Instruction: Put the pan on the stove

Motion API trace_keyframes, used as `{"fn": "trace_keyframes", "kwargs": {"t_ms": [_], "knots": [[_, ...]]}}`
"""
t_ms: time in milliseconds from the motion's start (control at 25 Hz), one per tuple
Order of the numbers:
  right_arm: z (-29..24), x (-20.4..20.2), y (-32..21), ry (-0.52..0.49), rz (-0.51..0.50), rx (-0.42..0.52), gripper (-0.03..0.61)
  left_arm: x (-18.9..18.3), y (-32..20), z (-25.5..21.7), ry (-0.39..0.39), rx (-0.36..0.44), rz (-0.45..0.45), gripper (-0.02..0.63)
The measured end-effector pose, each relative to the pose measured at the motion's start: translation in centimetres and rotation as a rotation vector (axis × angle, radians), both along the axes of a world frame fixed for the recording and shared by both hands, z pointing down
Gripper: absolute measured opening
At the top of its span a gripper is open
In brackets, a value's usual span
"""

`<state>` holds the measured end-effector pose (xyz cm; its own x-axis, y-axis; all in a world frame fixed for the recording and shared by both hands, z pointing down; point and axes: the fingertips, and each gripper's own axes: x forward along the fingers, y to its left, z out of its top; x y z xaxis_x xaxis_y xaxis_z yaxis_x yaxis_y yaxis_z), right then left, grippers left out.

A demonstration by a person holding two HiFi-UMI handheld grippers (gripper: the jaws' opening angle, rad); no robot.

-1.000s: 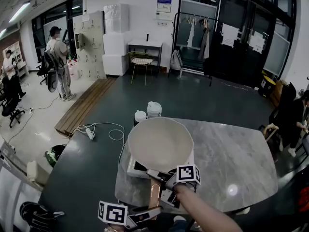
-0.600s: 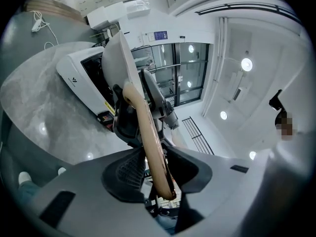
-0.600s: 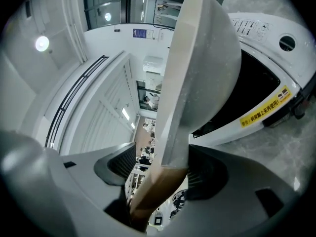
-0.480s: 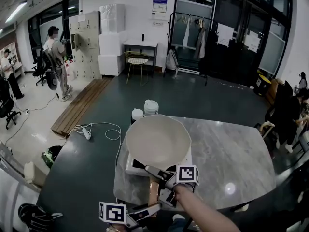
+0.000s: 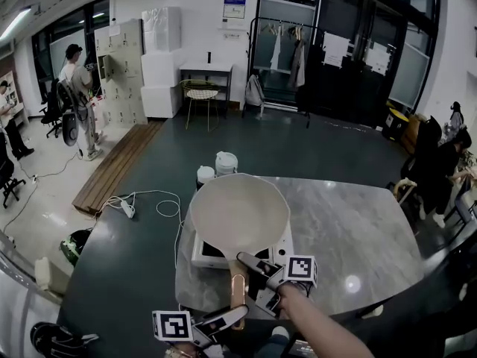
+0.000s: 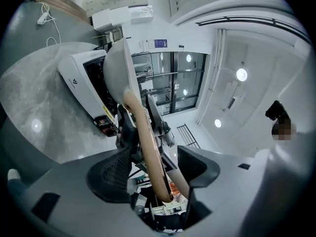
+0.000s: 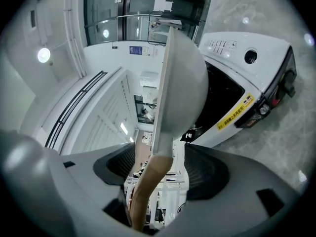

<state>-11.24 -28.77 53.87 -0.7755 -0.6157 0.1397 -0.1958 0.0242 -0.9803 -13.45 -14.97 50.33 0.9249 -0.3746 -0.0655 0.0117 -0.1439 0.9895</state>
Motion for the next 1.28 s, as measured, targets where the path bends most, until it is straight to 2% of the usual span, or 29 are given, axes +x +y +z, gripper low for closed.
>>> {"fn": "trace_keyframes", "kwargs": {"t_ms": [120,320,520,640,760,880,1000,1160,1240,1280], "knots": [[0.0,0.7,0.0,0.007,0.032,-0.003,0.304,-0.4,-0.6,-0.3,-0.01,0.023,-0.011,0.313],[-0.2,1.4,0.4,0.026,0.036,0.002,0.304,-1.2,-2.4,-1.1,-0.01,0.051,-0.083,0.321],[-1.4,2.4,1.3,0.04,0.032,0.016,0.304,-2.8,-4.1,-1.5,-0.087,0.113,-0.139,0.321],[-1.8,3.6,1.6,0.065,0.037,0.017,0.304,-4.0,-5.2,-1.8,-0.169,0.166,-0.161,0.321],[-2.0,4.8,1.6,0.096,0.054,0.03,0.304,-4.9,-6.3,-3.1,-0.189,0.201,-0.198,0.32],[-3.0,6.1,1.4,0.106,0.097,0.062,0.304,-6.8,-8.1,-4.2,-0.3,0.292,-0.267,0.319],[-4.4,7.9,1.1,0.103,0.141,0.102,0.302,-7.9,-9.4,-4.9,-0.377,0.356,-0.34,0.319],[-6.5,10.0,0.3,0.192,0.171,0.213,0.302,-9.4,-10.9,-5.9,-0.537,0.487,-0.414,0.319],[-8.0,10.8,-0.2,0.249,0.197,0.271,0.296,-10.1,-11.5,-7.1,-0.589,0.547,-0.446,0.319],[-8.9,11.1,-0.4,0.266,0.216,0.293,0.266,-10.4,-11.7,-7.8,-0.605,0.574,-0.459,0.319]]}}
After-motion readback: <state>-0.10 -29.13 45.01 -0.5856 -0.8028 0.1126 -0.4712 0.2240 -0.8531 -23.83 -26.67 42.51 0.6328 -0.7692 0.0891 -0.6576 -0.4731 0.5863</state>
